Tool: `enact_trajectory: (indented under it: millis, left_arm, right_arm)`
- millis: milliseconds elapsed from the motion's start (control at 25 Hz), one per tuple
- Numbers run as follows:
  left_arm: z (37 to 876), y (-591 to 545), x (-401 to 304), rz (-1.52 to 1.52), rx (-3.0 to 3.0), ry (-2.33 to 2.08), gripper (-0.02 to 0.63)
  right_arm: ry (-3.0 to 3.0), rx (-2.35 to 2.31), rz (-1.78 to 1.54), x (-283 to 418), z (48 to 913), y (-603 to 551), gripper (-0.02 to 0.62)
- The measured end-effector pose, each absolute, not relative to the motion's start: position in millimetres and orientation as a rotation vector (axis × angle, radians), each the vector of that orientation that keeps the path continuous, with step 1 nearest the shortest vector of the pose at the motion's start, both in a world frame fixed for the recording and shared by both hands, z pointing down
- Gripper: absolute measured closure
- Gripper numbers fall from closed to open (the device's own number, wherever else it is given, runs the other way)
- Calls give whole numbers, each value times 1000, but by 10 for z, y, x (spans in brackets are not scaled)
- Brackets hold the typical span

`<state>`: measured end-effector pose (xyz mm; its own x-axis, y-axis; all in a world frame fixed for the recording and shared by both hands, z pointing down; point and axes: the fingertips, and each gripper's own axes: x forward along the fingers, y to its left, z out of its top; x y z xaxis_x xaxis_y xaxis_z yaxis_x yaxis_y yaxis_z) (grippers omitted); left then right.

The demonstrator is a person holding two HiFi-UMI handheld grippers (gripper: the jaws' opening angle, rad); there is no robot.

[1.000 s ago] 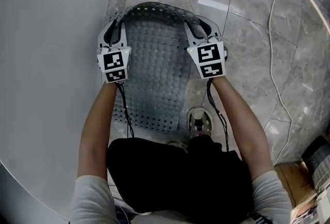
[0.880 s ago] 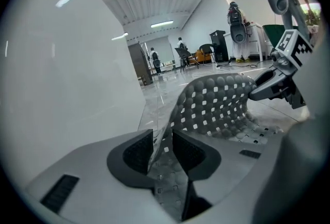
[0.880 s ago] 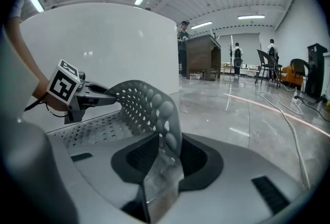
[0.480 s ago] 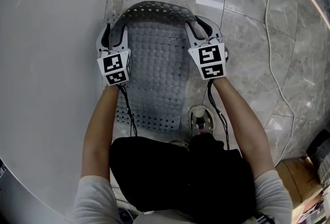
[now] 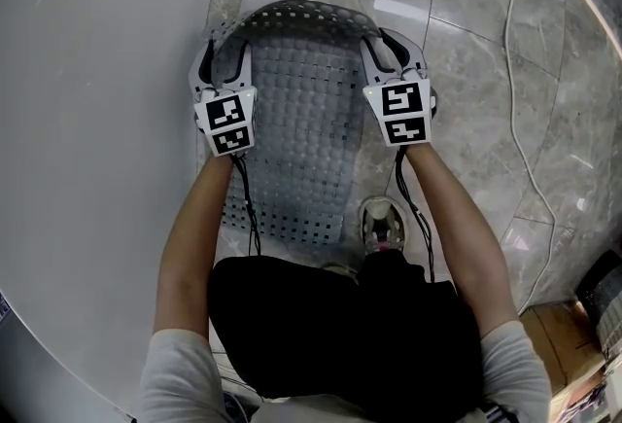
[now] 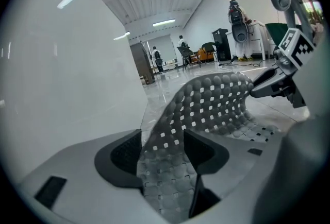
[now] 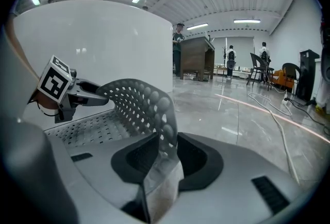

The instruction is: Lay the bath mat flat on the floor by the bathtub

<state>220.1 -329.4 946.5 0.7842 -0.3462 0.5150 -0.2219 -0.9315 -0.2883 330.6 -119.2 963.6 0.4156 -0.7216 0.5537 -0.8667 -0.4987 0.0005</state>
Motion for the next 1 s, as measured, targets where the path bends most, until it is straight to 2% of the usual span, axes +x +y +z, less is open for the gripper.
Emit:
enact_trajectory:
  millis: [240, 1000]
  left_arm:
    - [9296, -3296, 2173, -797, -2695, 450, 367]
    - [9630, -2719, 1994, -1018, -2943, 269, 368]
  right_arm:
    - [-1342, 2426, 727, 3341, 9585, -1145, 492]
    - [-1554, 2258, 666, 2616, 9498, -1469, 494]
